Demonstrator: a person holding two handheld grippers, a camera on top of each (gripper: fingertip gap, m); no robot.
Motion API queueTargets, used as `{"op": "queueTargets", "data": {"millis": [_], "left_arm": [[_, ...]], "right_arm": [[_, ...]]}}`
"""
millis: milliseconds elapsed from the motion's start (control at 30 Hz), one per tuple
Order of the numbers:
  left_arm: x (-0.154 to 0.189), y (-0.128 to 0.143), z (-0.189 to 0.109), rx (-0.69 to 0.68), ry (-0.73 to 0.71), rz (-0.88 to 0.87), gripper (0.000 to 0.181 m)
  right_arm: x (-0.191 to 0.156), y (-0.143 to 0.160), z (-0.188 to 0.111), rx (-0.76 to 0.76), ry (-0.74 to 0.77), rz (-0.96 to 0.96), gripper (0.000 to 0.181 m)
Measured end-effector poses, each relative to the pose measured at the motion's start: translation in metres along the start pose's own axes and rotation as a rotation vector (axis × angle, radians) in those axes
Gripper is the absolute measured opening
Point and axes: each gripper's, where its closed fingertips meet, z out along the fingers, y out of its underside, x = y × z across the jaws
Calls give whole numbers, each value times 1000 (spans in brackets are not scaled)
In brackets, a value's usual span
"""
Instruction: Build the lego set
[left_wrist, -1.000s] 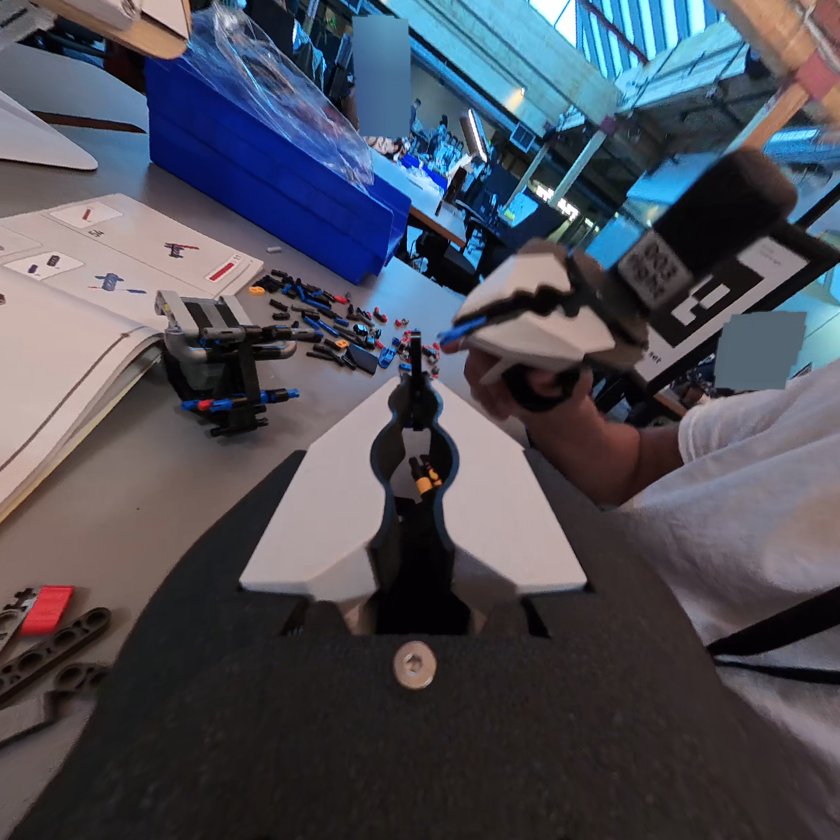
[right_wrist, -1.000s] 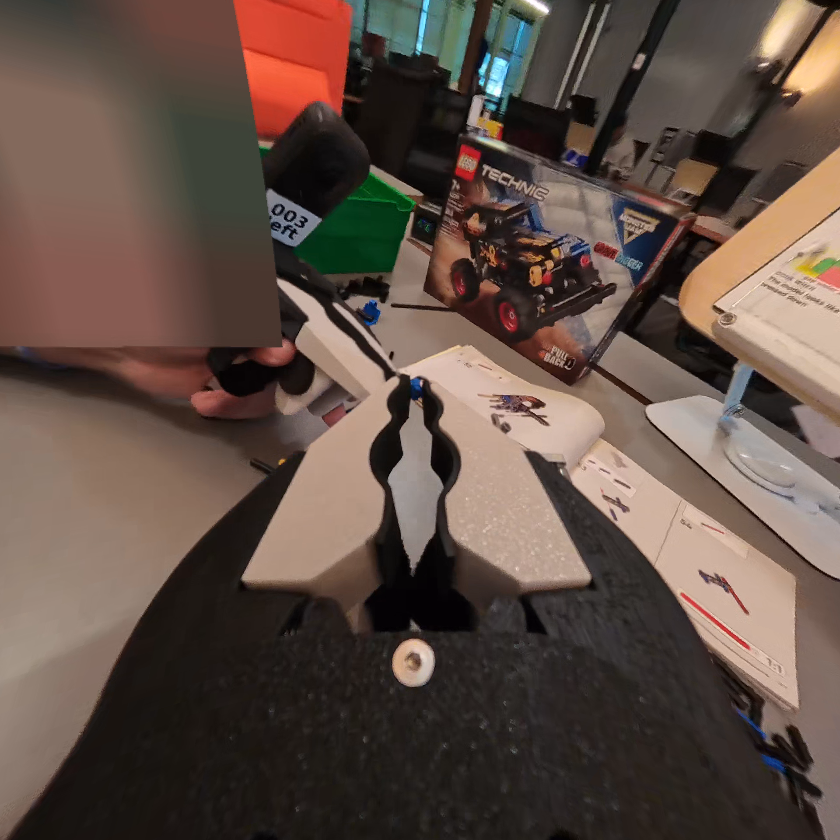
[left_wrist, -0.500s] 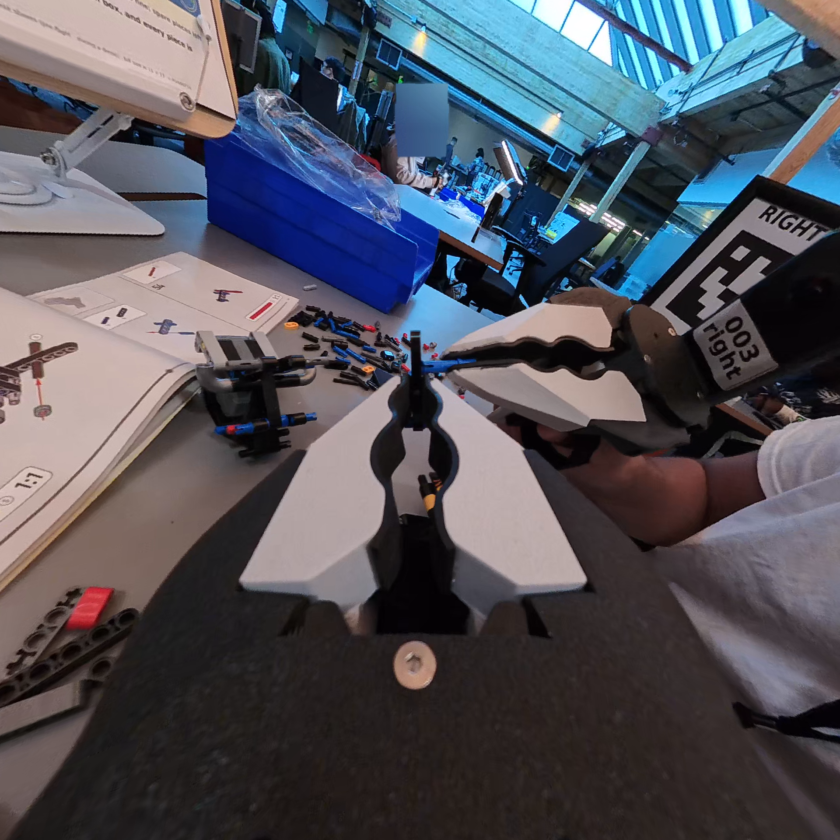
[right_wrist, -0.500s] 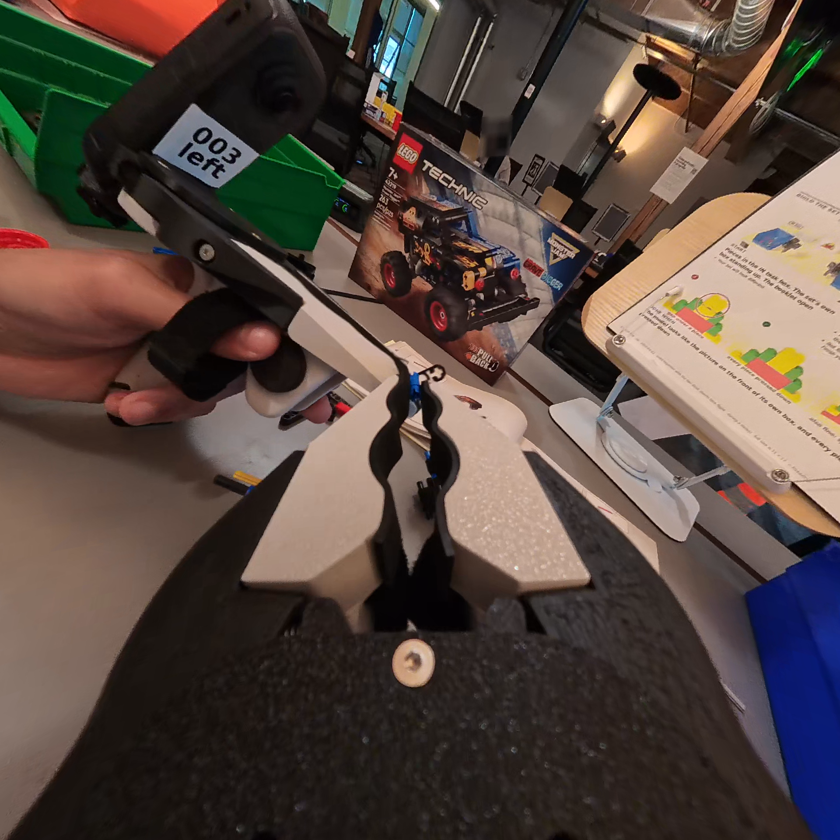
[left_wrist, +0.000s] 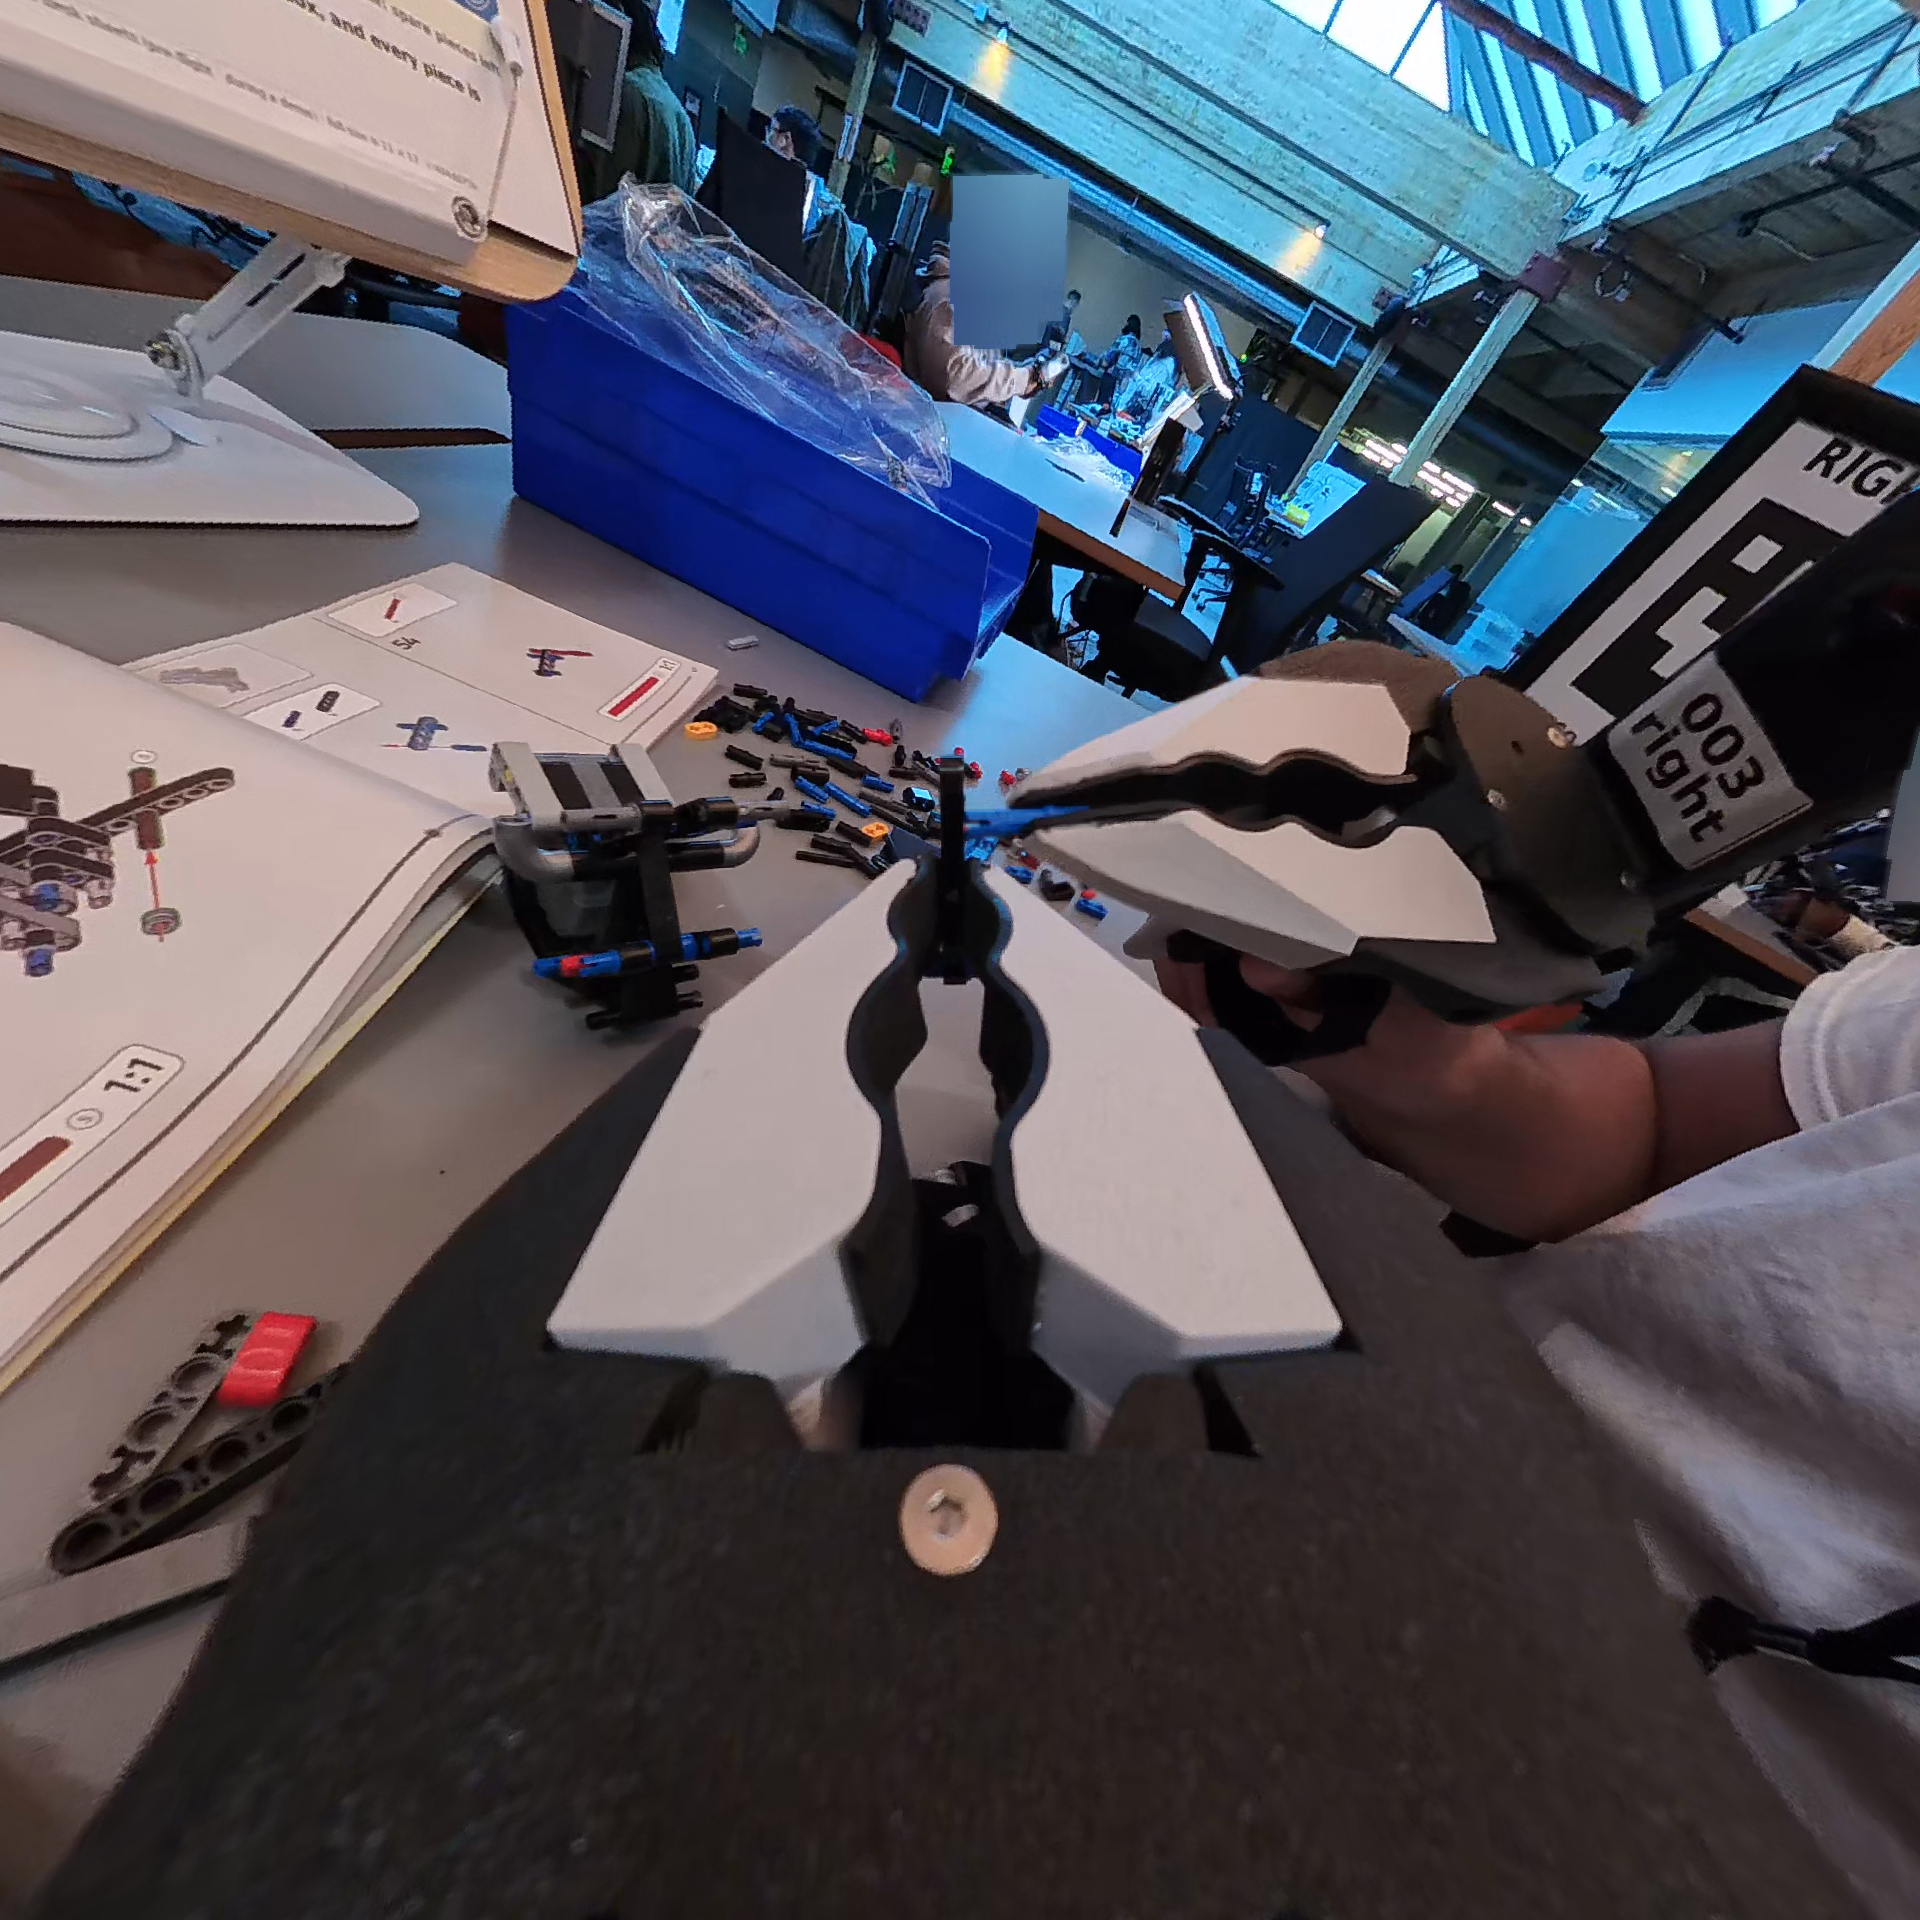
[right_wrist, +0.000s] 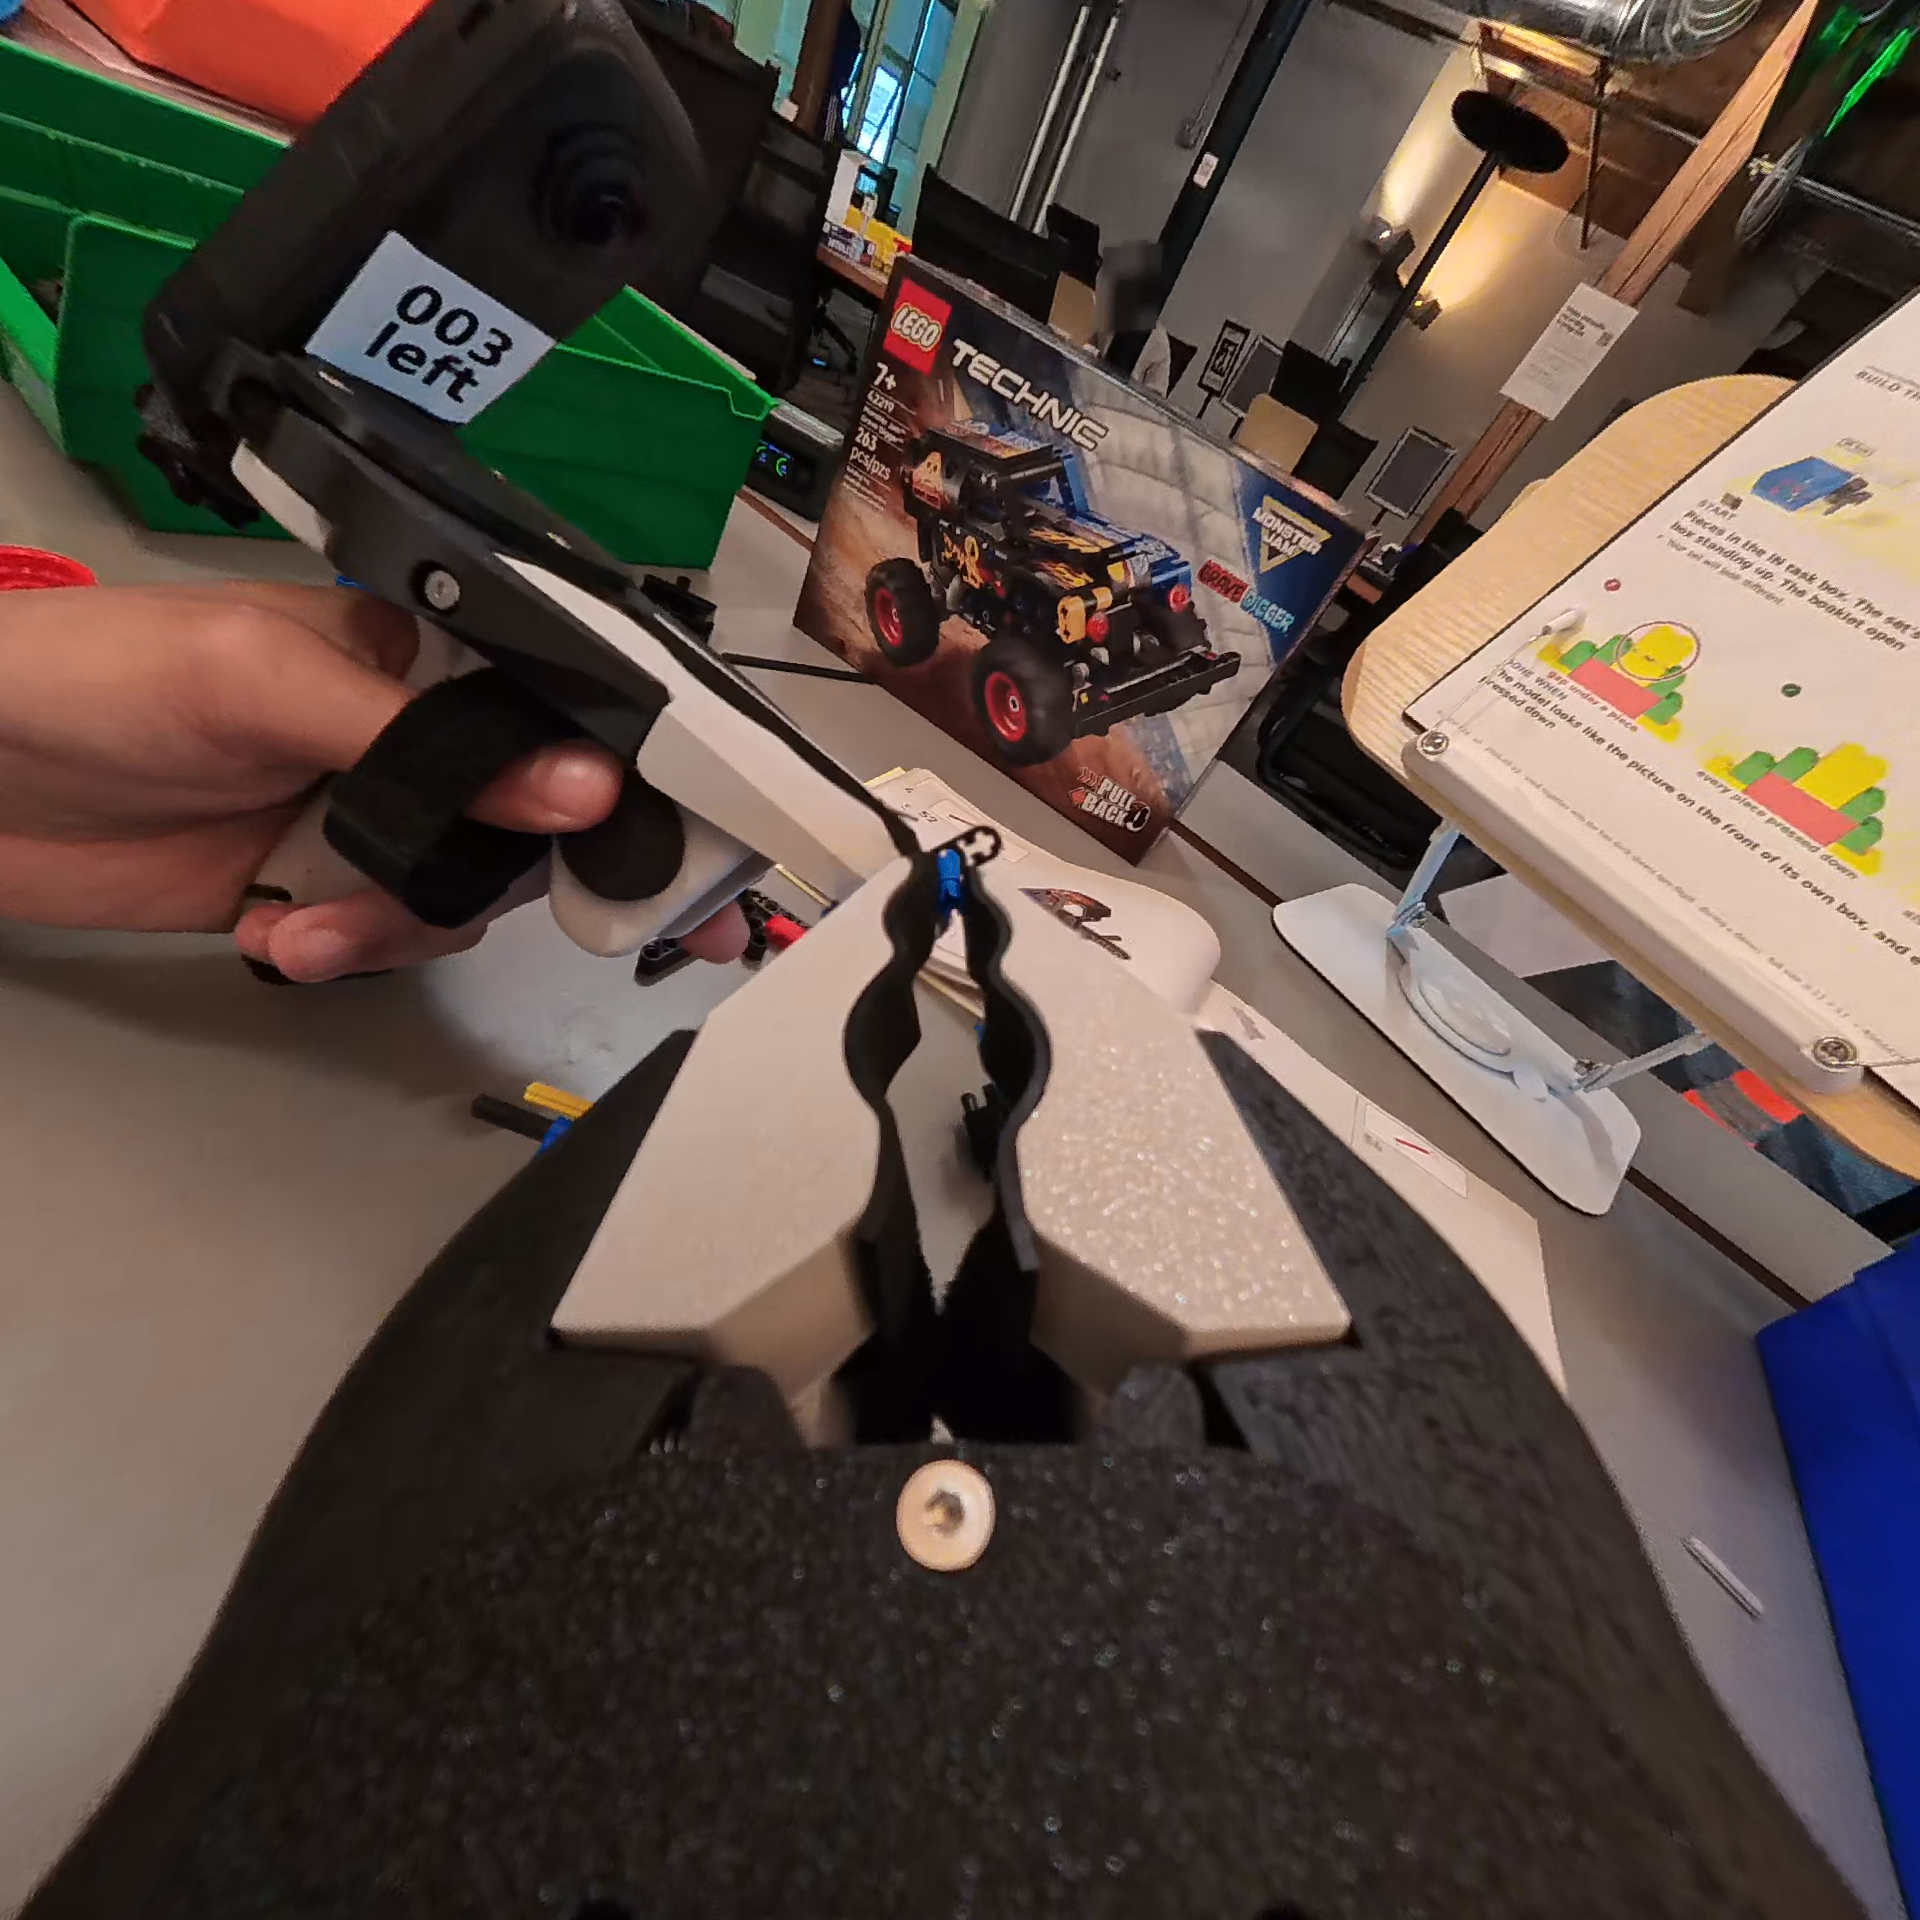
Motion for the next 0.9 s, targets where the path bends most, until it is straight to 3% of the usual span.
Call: {"op": "queueTargets", "data": {"millis": [200, 900], "left_arm": [[-3, 2, 1, -16, -46, 46, 2], [-11, -3, -6, -68, -398, 622, 3]], "right_arm": [[0, 3, 3, -21, 14, 3, 4], [-3, 4, 4, 4, 2, 102, 4]]}}
